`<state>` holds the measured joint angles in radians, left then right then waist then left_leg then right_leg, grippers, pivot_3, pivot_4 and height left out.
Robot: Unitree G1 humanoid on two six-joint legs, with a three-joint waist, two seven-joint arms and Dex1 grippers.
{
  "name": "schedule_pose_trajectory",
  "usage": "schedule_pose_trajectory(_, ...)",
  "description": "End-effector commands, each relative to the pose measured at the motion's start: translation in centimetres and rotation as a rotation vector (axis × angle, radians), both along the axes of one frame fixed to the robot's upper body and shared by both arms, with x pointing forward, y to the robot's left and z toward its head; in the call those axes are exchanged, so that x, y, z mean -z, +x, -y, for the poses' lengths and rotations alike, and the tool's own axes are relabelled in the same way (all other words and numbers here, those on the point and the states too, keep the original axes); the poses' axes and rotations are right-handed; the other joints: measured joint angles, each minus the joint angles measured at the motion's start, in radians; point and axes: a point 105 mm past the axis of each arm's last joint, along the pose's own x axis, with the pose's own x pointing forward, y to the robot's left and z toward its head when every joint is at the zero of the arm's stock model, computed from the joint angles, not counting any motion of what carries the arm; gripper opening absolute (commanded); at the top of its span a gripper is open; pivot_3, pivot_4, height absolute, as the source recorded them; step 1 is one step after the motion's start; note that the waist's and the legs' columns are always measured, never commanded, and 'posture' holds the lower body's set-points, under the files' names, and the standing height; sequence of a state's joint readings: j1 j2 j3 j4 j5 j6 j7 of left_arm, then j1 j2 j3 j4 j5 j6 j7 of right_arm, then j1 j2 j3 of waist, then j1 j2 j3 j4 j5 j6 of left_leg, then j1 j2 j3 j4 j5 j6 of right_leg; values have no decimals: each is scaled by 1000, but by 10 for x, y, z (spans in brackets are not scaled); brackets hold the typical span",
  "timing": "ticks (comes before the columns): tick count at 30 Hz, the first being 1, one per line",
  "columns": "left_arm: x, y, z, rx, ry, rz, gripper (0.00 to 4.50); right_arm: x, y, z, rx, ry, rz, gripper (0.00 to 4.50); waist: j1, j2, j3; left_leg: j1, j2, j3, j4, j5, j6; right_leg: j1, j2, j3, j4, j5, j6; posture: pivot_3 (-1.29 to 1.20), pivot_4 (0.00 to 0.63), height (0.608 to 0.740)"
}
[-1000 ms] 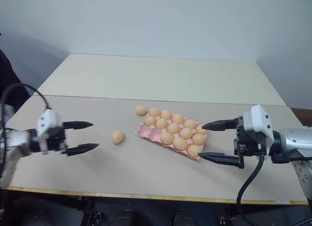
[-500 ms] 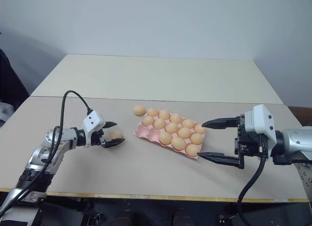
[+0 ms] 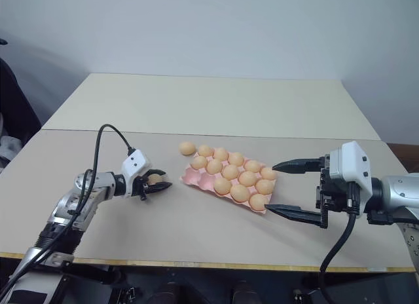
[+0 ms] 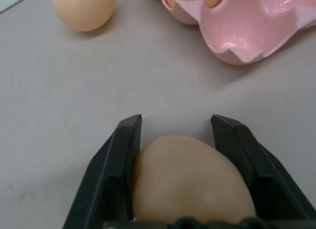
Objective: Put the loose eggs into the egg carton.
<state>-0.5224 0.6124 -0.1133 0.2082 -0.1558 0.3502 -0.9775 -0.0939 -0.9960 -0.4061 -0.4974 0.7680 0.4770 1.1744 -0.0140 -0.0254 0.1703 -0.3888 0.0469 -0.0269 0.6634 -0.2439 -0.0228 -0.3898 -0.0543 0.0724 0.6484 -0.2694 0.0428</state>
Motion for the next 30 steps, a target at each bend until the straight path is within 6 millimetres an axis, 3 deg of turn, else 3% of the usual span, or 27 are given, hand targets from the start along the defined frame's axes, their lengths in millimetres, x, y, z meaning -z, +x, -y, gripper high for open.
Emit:
schedule_pose_trajectory(1, -48, -1, 22, 149, -77, 154, 2103, -8, -1, -2, -4, 3, 52, 4500, 6, 0, 0, 0, 0, 0, 0, 0, 0, 0, 0, 0, 0, 0, 0, 0, 150, 740)
schedule_pose_trajectory(8, -74, -1, 73, 371, -181, 214, 2103, -8, 0, -3, 4, 6, 62, 4500, 10, 0, 0, 0, -1, 0, 0, 0, 0, 0, 0, 0, 0, 0, 0, 0, 150, 740)
schedule_pose_trajectory(12, -68, -2, 109, 487, -194, 197, 2103, -9, 0, -3, 21, 10, 73, 4500, 11, 0, 0, 0, -1, 0, 1, 0, 0, 1, 0, 0, 0, 0, 0, 0, 150, 740)
schedule_pose_trajectory(21, -49, 3, 136, 527, -177, 174, 2103, -8, -6, -1, 55, 10, 80, 4500, 0, 0, 0, -1, -2, -1, 1, 0, 0, 1, 0, 0, 0, 0, 1, 0, 150, 740)
schedule_pose_trajectory(29, -50, 3, 130, 535, -152, 205, 4447, -7, -6, -2, 64, 17, 78, 4500, 0, 0, 0, -1, -2, -1, 1, 0, 0, 1, 0, 0, 0, 0, 1, 0, 150, 740)
schedule_pose_trajectory(30, -52, 3, 127, 529, -153, 206, 4479, -7, -5, -2, 63, 18, 78, 4500, 0, 0, 0, -1, -2, -1, 1, 0, 0, 1, -1, 0, 0, 0, 1, 0, 150, 740)
